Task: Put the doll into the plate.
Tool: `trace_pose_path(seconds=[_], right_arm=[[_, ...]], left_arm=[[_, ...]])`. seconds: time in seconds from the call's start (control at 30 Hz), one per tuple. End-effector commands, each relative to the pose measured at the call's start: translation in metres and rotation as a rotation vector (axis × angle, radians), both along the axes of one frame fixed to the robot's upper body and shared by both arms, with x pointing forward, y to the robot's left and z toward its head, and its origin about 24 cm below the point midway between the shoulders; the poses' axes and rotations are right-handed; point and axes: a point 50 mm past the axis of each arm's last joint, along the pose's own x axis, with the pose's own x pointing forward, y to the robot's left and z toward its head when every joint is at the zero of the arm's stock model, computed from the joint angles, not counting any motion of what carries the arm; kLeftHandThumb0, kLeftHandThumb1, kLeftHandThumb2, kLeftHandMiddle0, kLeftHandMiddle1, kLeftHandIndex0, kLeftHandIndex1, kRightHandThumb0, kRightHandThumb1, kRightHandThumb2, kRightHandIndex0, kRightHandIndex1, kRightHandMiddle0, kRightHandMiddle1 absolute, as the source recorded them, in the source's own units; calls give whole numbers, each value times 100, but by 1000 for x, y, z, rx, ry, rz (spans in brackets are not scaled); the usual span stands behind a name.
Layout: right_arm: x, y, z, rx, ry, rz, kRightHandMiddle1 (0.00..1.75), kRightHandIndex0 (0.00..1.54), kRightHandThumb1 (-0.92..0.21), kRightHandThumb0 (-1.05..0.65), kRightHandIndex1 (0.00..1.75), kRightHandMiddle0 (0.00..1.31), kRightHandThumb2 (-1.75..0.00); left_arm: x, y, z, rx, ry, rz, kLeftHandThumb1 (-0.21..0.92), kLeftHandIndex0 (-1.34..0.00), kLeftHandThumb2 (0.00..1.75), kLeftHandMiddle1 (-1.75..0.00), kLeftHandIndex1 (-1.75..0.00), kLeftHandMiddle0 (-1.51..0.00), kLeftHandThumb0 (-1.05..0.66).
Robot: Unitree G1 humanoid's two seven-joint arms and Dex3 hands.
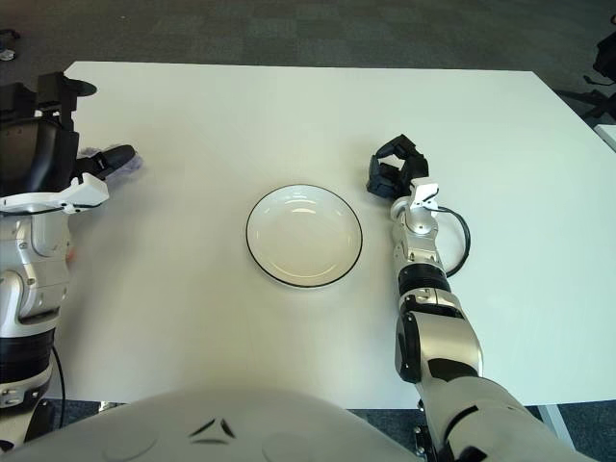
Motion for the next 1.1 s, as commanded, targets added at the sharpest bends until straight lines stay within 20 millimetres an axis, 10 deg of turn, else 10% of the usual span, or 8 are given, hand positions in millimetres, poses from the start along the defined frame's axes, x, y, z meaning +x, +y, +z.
trace_pose_path(seconds=[0.0,1.07], right_arm=[[-6,-1,-14,13,54,-7,175,118,-40,-46,175,55,-122],[-6,-1,-14,19,54,-5,175,120,-38,-46,175,56,-124]], left_arm=[[-2,2,-1,64,40,80,92,0,48,-165,-93,-2,-87],[-29,-5,22,261,320,296,92,0,49,-135,-61,0,-102]])
